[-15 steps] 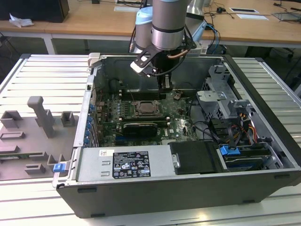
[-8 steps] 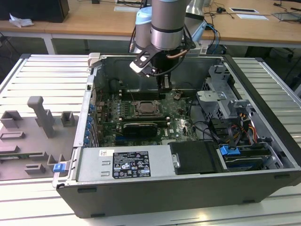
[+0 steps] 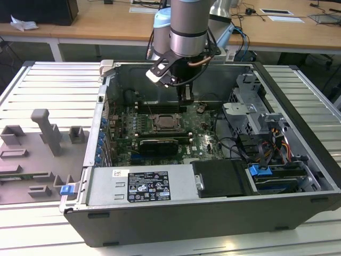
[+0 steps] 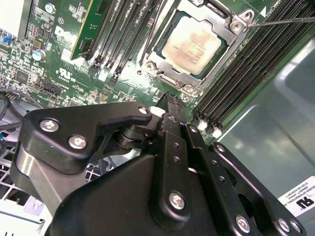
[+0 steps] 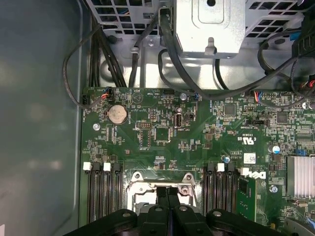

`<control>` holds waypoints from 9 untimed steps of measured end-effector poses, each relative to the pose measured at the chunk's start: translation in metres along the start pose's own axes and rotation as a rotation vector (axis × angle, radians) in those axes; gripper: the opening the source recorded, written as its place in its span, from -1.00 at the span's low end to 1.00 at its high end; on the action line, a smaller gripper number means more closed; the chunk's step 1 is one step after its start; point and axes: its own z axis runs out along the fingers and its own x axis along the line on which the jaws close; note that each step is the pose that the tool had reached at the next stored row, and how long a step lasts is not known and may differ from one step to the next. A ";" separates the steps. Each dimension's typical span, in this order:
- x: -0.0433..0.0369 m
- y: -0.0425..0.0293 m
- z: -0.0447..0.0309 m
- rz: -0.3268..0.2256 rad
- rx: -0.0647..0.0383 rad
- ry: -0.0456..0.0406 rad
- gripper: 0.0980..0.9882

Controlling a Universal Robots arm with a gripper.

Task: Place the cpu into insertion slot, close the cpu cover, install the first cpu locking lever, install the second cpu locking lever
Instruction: 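Close the cpu cover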

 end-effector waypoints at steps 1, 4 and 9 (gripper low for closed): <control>0.0000 -0.0006 0.0000 0.000 0.000 0.0000 -0.98; 0.0001 -0.0021 0.0000 0.000 0.000 0.0001 -0.98; 0.0001 -0.0036 -0.0001 0.000 0.000 0.0000 -0.98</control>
